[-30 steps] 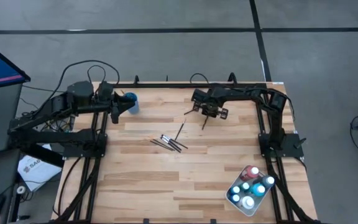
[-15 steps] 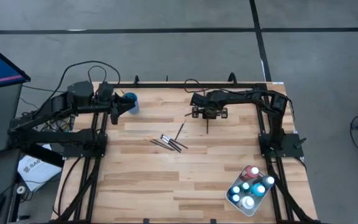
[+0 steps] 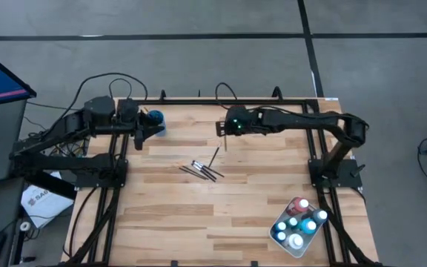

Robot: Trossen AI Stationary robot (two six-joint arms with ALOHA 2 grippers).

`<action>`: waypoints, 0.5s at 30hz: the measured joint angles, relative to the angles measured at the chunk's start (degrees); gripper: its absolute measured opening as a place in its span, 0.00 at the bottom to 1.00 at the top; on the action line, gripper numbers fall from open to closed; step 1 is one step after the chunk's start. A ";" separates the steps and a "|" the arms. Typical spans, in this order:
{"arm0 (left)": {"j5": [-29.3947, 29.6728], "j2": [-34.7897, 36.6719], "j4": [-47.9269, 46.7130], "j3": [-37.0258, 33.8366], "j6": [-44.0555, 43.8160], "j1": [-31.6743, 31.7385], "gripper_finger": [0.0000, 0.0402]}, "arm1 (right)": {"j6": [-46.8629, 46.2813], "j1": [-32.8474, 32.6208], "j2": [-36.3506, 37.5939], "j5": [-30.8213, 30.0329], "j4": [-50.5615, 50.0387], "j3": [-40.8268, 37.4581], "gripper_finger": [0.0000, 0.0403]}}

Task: Pick & Place Paint Supplies
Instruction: Put the silver paint brush into the blue cup

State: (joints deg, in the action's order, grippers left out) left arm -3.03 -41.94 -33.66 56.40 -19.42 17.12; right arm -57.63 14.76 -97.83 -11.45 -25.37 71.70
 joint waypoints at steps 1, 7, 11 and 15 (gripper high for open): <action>-0.02 -0.49 0.80 0.00 0.02 0.00 0.39 | 0.74 -0.61 1.00 -0.08 1.69 0.02 0.00; -4.28 -3.92 6.53 0.00 0.99 0.89 0.50 | 6.39 -4.38 5.88 -0.68 11.91 0.02 0.00; -13.42 -6.63 14.51 -0.70 -0.68 4.69 0.52 | 9.17 -6.07 7.65 -1.13 18.04 0.06 0.00; -24.90 -8.46 30.88 -7.27 -10.30 10.10 0.51 | 11.80 -7.42 8.38 -2.15 23.28 0.06 0.00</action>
State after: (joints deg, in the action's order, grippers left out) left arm -27.93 -50.39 -2.78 49.14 -29.72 27.22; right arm -45.83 7.35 -89.45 -13.61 -2.09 71.77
